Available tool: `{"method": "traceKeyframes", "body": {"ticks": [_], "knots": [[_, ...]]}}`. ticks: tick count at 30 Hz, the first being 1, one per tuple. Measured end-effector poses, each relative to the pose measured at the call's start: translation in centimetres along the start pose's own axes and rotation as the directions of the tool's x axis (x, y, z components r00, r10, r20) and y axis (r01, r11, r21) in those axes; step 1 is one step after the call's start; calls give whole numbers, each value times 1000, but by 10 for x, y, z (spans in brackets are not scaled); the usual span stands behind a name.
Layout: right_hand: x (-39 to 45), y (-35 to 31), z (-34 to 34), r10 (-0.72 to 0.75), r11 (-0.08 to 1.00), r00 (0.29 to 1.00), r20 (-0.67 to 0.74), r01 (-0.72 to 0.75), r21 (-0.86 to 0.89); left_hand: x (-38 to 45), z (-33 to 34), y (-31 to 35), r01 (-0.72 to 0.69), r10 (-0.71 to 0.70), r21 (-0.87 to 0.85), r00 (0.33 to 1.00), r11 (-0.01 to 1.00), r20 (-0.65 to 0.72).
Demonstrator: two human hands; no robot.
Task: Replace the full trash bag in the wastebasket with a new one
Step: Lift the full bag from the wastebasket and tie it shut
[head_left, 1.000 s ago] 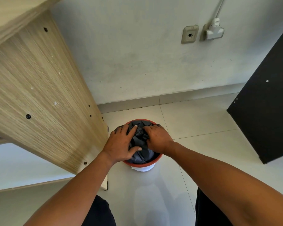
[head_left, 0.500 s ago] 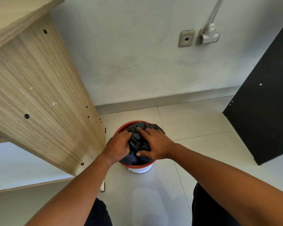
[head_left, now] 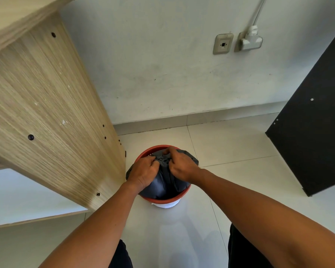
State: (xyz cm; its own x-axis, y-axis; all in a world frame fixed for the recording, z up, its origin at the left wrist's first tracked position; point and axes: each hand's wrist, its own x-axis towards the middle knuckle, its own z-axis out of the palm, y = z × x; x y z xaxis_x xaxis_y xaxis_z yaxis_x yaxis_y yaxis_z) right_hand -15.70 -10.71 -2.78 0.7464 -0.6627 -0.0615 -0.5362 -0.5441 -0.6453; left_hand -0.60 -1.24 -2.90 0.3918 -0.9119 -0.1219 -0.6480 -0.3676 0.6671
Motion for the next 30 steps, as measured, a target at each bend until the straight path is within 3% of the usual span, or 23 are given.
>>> {"method": "traceKeyframes", "body": {"ticks": [3, 6, 8, 11, 17, 20, 22, 26, 30], "knots": [[-3, 2, 3, -115, 984, 993, -21, 111, -137, 1, -2, -1, -25, 24, -50, 1000, 998, -12], [-8, 14, 7, -381, 806, 924, -15, 324, -496, 2, -2, -1, -9, 8, -94, 1000, 995, -8], [-17, 20, 11, -460, 722, 887, 19, 387, -573, 3, 1, -1, 23, -23, -102, 1000, 995, 2], [-28, 19, 21, -412, 729, 910, 41, 356, -586, 7, 2, 1, 87, -84, -125, 996, 988, 30], [-9, 5, 30, -181, 679, 973, 145, 230, -698, 11, -1, 4, 106, -99, -136, 994, 985, 53], [2, 0, 30, -192, 660, 965, 179, 262, -704, 10, -7, -5, 2, -2, -11, 1000, 1000, 30], [5, -4, 28, -204, 643, 958, 201, 286, -710, 7, -9, -11, -138, 139, 160, 990, 977, 7], [10, -8, 29, -171, 649, 972, 164, 236, -723, -6, -5, -28, -359, 450, 505, 891, 785, -67], [13, -10, 32, -115, 667, 986, 121, 167, -726, -26, 9, -50, -380, 568, 676, 820, 632, -71]]}}
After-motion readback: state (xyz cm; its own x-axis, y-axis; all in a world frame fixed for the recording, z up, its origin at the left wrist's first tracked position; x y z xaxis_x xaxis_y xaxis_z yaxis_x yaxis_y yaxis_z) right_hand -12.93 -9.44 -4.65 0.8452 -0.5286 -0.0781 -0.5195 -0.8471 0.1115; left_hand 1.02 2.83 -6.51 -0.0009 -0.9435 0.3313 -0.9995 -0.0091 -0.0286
